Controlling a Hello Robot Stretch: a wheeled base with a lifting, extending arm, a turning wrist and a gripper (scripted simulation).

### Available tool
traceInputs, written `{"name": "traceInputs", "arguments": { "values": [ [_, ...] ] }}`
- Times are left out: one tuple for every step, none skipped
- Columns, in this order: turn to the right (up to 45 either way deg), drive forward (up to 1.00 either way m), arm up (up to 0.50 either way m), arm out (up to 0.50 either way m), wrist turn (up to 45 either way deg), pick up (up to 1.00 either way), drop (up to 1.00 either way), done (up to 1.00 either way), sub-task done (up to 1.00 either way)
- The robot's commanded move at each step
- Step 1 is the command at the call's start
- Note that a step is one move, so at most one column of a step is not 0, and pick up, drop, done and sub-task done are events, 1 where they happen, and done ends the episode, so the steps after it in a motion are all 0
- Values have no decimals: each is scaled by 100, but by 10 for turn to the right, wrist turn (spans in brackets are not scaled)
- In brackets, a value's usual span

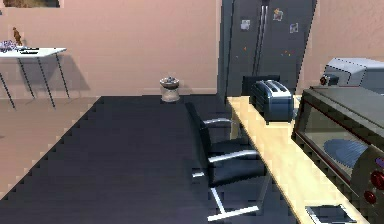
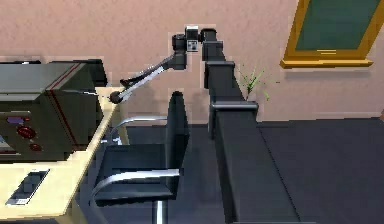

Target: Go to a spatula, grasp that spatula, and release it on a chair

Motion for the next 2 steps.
{"name": "traceInputs", "arguments": {
  "values": [
    [0, 0, -50, 0, 0, 0, 0, 0, 0],
    [0, 0, 0, 0, 0, 0, 100, 0, 0]
  ]
}}
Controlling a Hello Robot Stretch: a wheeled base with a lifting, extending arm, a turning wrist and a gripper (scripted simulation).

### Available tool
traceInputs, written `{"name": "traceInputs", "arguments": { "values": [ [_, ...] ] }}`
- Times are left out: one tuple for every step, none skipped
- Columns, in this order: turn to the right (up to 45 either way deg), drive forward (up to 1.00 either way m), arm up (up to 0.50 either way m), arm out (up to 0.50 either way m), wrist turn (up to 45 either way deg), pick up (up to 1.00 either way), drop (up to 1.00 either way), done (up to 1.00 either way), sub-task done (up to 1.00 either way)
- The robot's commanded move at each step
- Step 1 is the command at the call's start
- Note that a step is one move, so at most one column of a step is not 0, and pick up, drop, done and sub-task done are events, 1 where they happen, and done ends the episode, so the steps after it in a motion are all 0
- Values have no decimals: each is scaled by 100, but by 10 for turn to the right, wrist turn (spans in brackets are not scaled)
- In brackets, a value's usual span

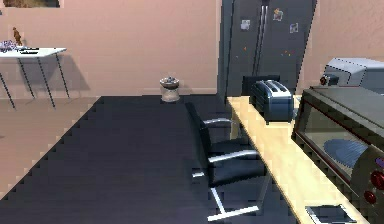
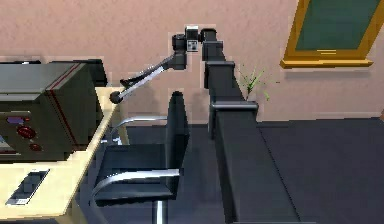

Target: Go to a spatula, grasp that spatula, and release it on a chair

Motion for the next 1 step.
{"name": "traceInputs", "arguments": {
  "values": [
    [0, 0, 0, -10, 0, 0, 0, 0, 0]
  ]
}}
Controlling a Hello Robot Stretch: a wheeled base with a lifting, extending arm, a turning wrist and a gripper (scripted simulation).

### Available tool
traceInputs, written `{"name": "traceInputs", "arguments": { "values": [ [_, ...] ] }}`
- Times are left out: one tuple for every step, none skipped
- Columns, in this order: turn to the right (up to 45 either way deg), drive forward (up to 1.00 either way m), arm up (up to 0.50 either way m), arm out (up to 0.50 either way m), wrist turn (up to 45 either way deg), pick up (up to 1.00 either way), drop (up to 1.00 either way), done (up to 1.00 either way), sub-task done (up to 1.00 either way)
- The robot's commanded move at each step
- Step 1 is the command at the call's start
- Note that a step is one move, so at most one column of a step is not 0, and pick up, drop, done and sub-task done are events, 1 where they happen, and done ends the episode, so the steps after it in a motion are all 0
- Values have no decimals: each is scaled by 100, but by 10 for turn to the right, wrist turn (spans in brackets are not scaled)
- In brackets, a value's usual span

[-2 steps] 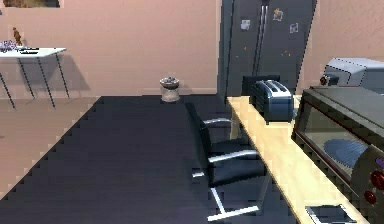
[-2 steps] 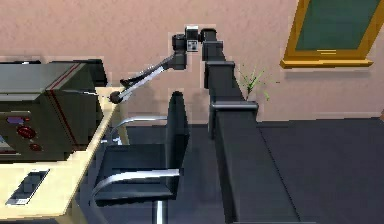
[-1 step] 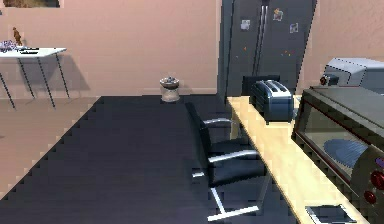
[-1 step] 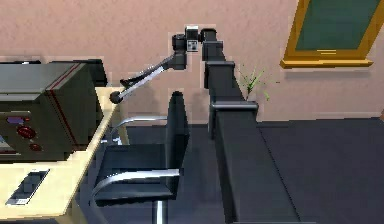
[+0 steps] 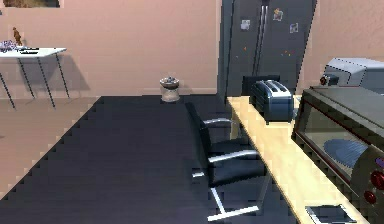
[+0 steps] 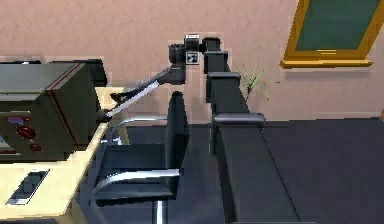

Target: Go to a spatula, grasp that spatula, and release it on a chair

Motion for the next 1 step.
{"name": "traceInputs", "arguments": {
  "values": [
    [0, 0, 0, 0, 0, 0, 0, 100, 0]
  ]
}}
